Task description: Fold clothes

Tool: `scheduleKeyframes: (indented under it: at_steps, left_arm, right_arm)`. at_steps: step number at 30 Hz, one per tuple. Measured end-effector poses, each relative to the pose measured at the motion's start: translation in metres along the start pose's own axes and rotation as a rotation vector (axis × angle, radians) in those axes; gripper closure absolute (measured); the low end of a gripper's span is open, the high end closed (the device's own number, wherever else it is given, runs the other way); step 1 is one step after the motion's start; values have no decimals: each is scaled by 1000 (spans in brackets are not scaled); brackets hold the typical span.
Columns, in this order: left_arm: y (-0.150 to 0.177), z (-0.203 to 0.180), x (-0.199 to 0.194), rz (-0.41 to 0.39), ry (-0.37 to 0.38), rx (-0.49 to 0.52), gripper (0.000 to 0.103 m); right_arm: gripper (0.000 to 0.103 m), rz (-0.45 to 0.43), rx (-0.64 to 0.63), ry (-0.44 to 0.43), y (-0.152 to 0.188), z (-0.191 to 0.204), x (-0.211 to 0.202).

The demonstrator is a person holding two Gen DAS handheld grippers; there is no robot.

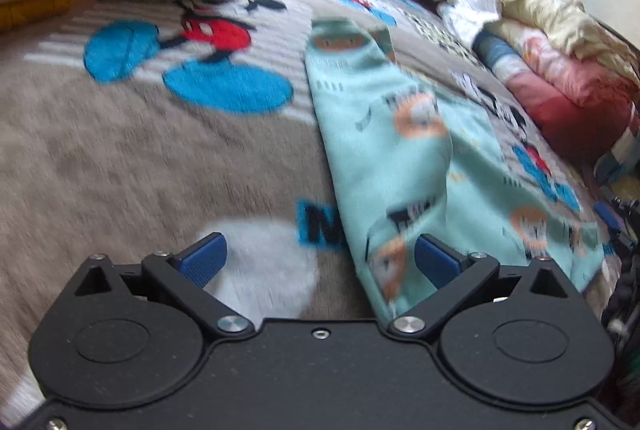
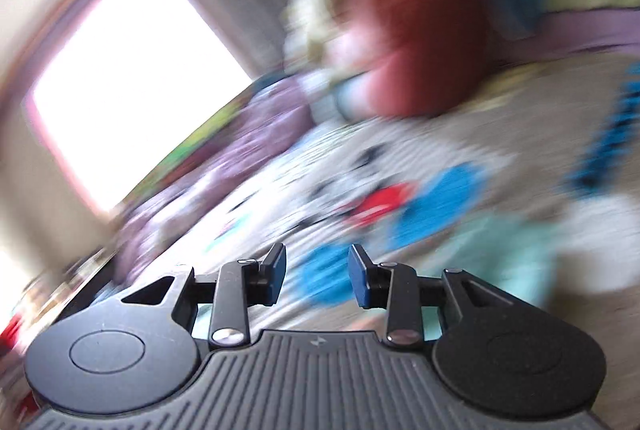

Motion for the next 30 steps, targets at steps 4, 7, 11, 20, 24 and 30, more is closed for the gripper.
scheduleKeyframes:
  at_steps: [4,7,11,20,24,30]
  left_arm:
    - [-31,-7,9,-29,-12,47,7]
    - [-57,-11,27,-46,-19,62,21]
    - [-92,-13,57,-52,-8,56,28]
    - [-154,-14,113,-54,6,27,53]
    - [-167,-12,136,-41,-1,16,56]
    - [-172,-8,166,-5,-4,5,59]
  right_arm:
    - [66,174,-121,-237,23,48,30]
    - [66,270,-224,-319,44,78,43]
    - [66,359,-299,-357,69,102,53]
    - [65,442,-361,-356,88,111,61]
    - [64,463,-360,-340,92,108,65]
    - [61,465,-332,-331,93,104,69]
Point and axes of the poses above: each gripper's, at about its wrist camera, not at the fingertips, and x roughly the way its jaws point, z to its left, y to its underside, the point moved 1 cm from there along x, roughly the way its jaws point, and after that the axes turned 2 degrees about -y, right-handed, at the moved point
